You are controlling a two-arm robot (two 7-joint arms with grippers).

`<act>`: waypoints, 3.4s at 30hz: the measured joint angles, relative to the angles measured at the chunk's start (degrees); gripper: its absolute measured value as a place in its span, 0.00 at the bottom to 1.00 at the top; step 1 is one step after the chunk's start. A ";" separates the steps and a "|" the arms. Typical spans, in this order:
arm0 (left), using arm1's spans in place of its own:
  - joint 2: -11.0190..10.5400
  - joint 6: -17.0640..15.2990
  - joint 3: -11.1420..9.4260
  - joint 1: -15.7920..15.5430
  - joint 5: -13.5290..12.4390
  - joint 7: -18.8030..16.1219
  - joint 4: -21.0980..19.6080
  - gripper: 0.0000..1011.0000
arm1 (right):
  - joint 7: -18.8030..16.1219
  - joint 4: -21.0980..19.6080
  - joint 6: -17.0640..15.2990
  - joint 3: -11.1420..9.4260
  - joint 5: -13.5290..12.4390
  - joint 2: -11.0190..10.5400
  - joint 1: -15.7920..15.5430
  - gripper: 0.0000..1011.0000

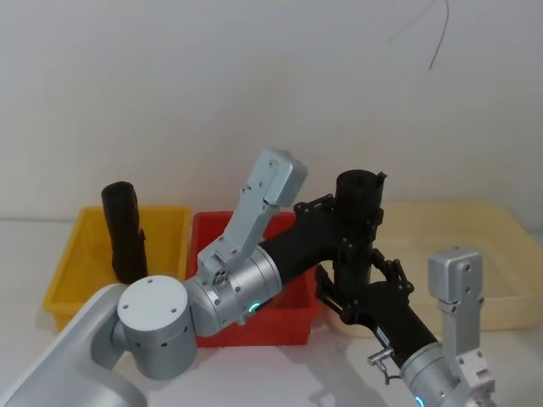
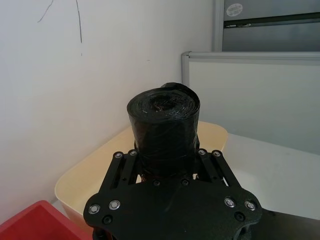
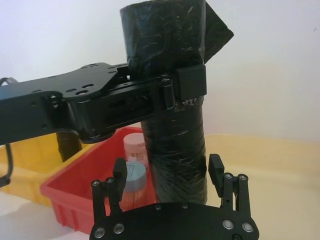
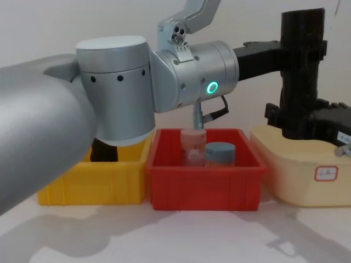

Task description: Pick up the garbage bag with the one hand and transfer it to the other hand.

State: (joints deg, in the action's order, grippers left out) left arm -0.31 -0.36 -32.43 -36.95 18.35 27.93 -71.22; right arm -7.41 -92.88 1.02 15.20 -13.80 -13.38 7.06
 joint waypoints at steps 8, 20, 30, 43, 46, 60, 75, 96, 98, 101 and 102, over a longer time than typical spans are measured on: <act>0.00 0.00 0.00 0.00 0.00 0.00 0.00 0.45 | 0.13 2.11 0.27 -0.10 1.15 0.87 1.78 0.95; 0.00 0.00 0.01 0.00 -0.01 -0.01 0.00 0.45 | 0.23 3.48 0.25 -0.78 1.34 2.41 3.00 0.65; 0.00 0.01 0.01 0.00 -0.01 -0.01 -0.01 0.45 | -0.05 3.96 0.57 -1.49 0.95 3.43 3.17 0.56; -0.01 0.01 0.00 0.01 -0.02 0.00 -0.01 0.60 | -0.20 4.00 1.15 -2.53 0.90 4.36 3.10 0.56; -0.01 0.00 -0.01 0.01 -0.02 0.00 0.00 0.69 | -0.24 3.98 1.28 -2.74 0.96 4.51 3.06 0.56; 0.00 0.00 0.00 0.00 -0.01 0.00 0.00 0.99 | -0.32 4.03 1.37 -4.39 1.14 4.99 2.93 0.56; 0.00 0.00 0.00 0.00 -0.01 -0.01 0.00 0.99 | 0.29 10.71 -1.25 -10.21 -0.67 3.62 8.78 0.56; -0.59 -0.02 0.21 0.66 -0.07 -1.09 -1.07 0.99 | 1.77 22.27 -7.71 -15.84 -1.76 1.16 19.58 0.96; -0.93 -0.08 0.43 1.17 -0.23 -1.85 -1.82 0.99 | 1.76 21.45 -8.03 -15.91 -1.75 1.16 19.57 0.99; -1.52 -0.23 0.88 2.06 -0.65 -3.22 -3.14 0.99 | 1.50 19.97 -8.30 -15.87 -1.66 1.29 19.25 0.99; -1.52 -0.23 0.88 2.06 -0.65 -3.22 -3.14 0.99 | 1.42 19.53 -8.31 -15.83 -1.63 1.35 19.16 0.99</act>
State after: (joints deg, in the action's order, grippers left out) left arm -1.83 -0.59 -31.55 -34.90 17.70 24.71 -74.36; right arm -5.99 -73.35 -7.29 -0.63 -15.43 -12.03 26.22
